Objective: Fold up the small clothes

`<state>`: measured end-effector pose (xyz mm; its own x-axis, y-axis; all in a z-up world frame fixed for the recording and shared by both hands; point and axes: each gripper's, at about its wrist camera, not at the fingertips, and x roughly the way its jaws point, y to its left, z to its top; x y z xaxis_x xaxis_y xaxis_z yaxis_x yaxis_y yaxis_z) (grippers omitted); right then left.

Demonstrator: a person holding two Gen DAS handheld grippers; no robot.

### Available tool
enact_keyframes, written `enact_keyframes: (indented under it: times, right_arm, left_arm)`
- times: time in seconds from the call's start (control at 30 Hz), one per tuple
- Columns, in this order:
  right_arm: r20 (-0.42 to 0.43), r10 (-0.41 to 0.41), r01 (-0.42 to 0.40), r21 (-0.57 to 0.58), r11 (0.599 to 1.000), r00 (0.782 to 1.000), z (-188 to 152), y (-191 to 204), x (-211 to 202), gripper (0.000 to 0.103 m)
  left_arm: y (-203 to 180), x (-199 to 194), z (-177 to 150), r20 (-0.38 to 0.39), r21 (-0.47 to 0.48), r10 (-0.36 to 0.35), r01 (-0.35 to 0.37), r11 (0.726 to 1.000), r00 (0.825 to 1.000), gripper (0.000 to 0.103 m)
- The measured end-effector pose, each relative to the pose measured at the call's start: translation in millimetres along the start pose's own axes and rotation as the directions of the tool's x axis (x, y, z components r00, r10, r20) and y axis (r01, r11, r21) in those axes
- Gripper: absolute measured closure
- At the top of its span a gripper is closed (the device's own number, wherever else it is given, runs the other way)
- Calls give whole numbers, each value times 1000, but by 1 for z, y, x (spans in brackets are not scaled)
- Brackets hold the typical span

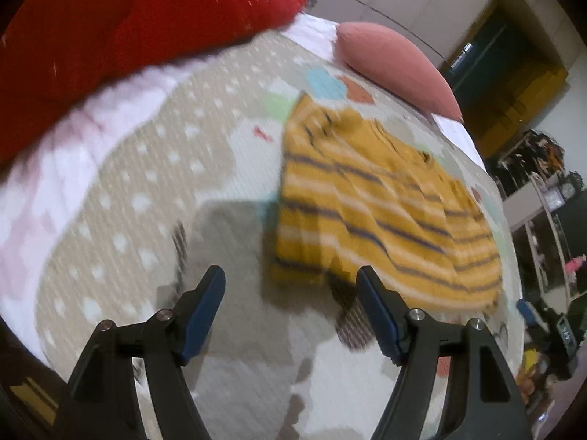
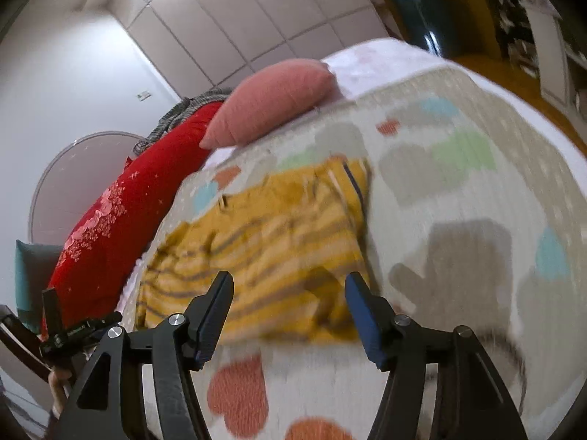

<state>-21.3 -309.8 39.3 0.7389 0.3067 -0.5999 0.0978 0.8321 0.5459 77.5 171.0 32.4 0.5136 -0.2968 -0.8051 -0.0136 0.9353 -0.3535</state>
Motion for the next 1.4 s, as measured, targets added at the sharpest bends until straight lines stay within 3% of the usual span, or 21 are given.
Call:
enact_keyframes:
  times: [0.3, 0.47, 0.57, 0.77, 0.83, 0.97, 1.07, 1.17, 1.2, 1.23, 1.27, 1.3, 1.4]
  right_arm:
    - [-92, 22, -11, 114, 993, 995, -42, -27, 11, 35]
    - [-139, 31, -13, 124, 992, 990, -49, -29, 34, 33]
    - [-125, 37, -21, 125, 992, 991, -48, -28, 44, 28]
    - [-81, 77, -65, 143, 988, 994, -29, -26, 65, 18]
    - [-67, 97, -85, 168, 982, 993, -18, -26, 76, 17]
    - [-41, 136, -125, 204, 971, 990, 2, -23, 97, 16]
    - [-16, 129, -123, 206, 971, 991, 14, -20, 114, 16]
    - [6, 110, -109, 216, 970, 994, 25, -16, 128, 16]
    - [7, 103, -102, 214, 971, 995, 28, -14, 132, 21]
    - [1, 99, -97, 215, 972, 995, 30, -14, 135, 30]
    - [-12, 110, -105, 227, 968, 994, 31, -16, 138, 60]
    - [-26, 159, -146, 272, 951, 987, 31, -22, 142, 69]
    - [-15, 208, -192, 326, 926, 978, 27, -31, 132, 76]
  left_arm:
    - [-11, 26, -30, -67, -47, -139, 136, 990, 988, 27]
    - [-12, 39, -25, -58, -63, -189, 185, 981, 980, 22]
    - [-10, 46, -20, -49, -73, -224, 220, 973, 973, 18]
    - [-6, 61, -2, 5, -126, -326, 324, 938, 945, 9]
    - [-5, 69, 6, 18, -151, -375, 373, 915, 927, 8]
    - [-7, 82, 23, 36, -165, -412, 412, 896, 910, 7]
    - [-12, 95, 37, 47, -175, -408, 410, 895, 912, 4]
    - [-21, 107, 50, 41, -168, -366, 367, 915, 930, 3]
    - [-25, 110, 54, 29, -161, -337, 337, 927, 941, 5]
    - [-30, 111, 56, 18, -154, -286, 285, 946, 958, 30]
    - [-33, 113, 58, -1, -143, -227, 224, 964, 974, 53]
    - [-32, 114, 59, -29, -147, -230, 223, 964, 973, 72]
    - [-27, 101, 55, -21, -174, -233, 226, 958, 972, 78]
